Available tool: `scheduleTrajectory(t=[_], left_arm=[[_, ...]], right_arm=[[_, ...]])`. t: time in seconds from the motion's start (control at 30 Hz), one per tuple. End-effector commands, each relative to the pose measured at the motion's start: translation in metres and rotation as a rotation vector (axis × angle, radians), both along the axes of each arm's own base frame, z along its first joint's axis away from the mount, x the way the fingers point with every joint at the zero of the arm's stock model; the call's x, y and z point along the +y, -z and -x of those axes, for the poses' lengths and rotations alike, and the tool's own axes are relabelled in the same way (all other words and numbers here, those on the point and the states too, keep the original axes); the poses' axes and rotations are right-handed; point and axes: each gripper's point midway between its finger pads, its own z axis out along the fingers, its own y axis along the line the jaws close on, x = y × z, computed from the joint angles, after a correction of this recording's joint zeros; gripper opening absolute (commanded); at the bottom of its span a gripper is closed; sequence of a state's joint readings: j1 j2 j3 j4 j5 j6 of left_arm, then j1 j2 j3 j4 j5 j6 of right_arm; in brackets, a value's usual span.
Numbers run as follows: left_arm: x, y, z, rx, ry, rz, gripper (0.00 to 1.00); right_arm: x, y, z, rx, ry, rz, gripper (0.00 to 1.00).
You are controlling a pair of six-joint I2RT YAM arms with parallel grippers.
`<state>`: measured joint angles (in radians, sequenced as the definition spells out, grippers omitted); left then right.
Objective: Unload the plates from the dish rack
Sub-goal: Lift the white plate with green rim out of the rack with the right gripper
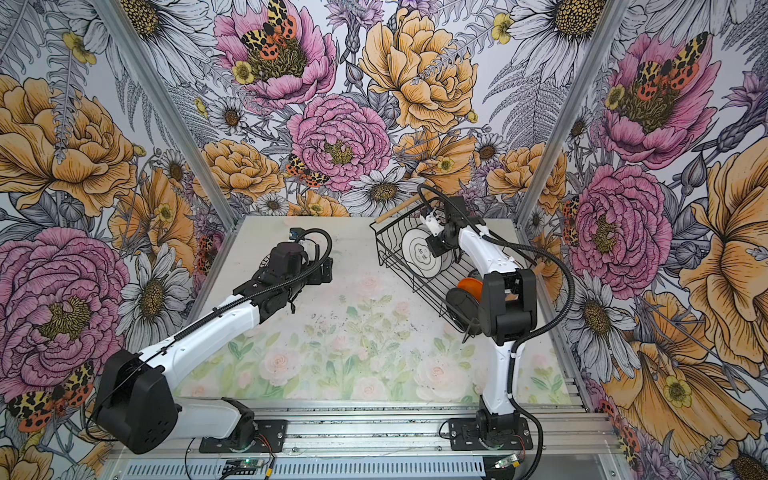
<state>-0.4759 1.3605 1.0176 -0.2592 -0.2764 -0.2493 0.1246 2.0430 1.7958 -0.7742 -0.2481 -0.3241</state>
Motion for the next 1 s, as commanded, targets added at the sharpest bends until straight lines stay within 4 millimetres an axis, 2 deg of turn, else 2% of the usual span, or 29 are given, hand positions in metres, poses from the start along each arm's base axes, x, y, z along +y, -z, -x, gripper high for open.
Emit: scheduleTrajectory(t=[0.0,0.13,0.5,0.53,0.67,0.77,0.83,0.87,0.97], left_arm=[[0.011,-0.01,-0.006,-0.025,-0.063,-0.066,0.99],[0.012,-0.01,-0.008,-0.026,-0.074,-0.068,0.99],[0.005,-0.024,-0.008,-0.04,-0.031,-0.049,0.99],[0.006,-0.026,-0.008,-0.041,-0.035,-0.05,0.99],[0.015,-0.037,-0.005,-0.066,-0.088,-0.038,0.99],[0.032,-0.044,-0.003,-0.085,-0.152,0.001,0.99],[0.046,-0.043,-0.002,-0.078,-0.202,0.057,0.99],[0.053,-0.042,-0.002,-0.072,-0.224,0.091,0.99],[0.057,-0.034,-0.002,-0.046,-0.149,0.229,0.99]], right_arm=[[0.006,-0.032,0.0,-0.073,-0.043,-0.028,0.0],[0.004,-0.056,0.001,-0.132,-0.051,-0.011,0.0],[-0.008,-0.147,0.015,-0.355,-0.06,0.056,0.0],[-0.011,-0.16,0.016,-0.398,-0.049,0.069,0.0],[-0.02,-0.237,0.029,-0.728,0.006,0.06,0.0],[-0.025,-0.295,0.053,-0.985,0.057,-0.011,0.0],[-0.029,-0.327,0.072,-1.132,0.106,-0.127,0.0],[-0.029,-0.334,0.077,-1.164,0.115,-0.171,0.0],[-0.029,-0.347,0.092,-1.227,0.181,-0.398,0.0]])
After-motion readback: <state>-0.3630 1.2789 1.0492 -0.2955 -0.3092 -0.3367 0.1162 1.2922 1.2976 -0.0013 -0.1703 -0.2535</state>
